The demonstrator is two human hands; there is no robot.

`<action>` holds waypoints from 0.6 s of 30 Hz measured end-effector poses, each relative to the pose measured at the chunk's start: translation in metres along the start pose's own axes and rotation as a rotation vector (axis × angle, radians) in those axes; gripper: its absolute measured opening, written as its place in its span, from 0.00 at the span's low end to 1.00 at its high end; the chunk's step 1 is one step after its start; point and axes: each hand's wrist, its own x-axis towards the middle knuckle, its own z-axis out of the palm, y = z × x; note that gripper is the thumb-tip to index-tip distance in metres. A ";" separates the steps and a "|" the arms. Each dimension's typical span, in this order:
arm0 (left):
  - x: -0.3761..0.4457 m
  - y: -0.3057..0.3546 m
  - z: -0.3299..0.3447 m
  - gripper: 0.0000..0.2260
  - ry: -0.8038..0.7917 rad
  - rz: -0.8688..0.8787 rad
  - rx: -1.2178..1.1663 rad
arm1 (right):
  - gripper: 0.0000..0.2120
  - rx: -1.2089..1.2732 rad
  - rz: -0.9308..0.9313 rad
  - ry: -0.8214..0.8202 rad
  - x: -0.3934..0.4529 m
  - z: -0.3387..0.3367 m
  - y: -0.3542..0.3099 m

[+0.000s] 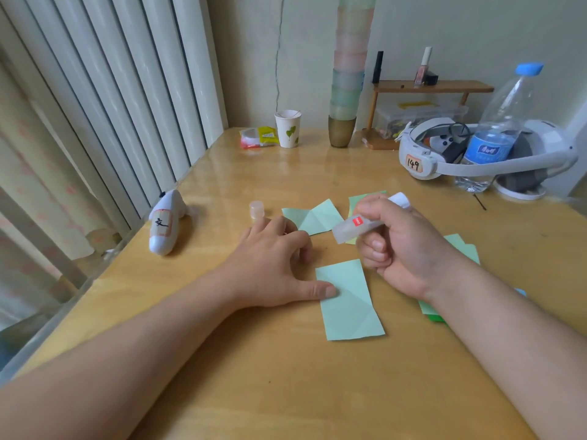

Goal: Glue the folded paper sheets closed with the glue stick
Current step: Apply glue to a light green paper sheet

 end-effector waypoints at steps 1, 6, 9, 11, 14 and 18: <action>0.000 0.000 0.000 0.30 -0.001 0.003 0.000 | 0.10 -0.034 -0.034 -0.016 0.000 0.000 0.002; 0.000 0.001 -0.002 0.30 -0.026 0.002 0.004 | 0.05 -0.245 -0.131 -0.070 -0.007 0.001 0.006; 0.001 0.001 -0.002 0.30 -0.037 0.004 0.005 | 0.05 -0.327 -0.146 -0.089 -0.006 -0.002 0.008; 0.001 0.000 -0.001 0.31 -0.035 0.005 0.006 | 0.06 -0.329 -0.150 -0.102 -0.004 -0.003 0.008; 0.002 0.000 0.000 0.31 -0.031 0.001 0.004 | 0.03 -0.300 -0.152 -0.093 -0.001 -0.003 0.009; 0.002 0.001 0.000 0.31 -0.030 -0.003 0.003 | 0.08 -0.293 -0.193 -0.018 0.001 -0.002 0.013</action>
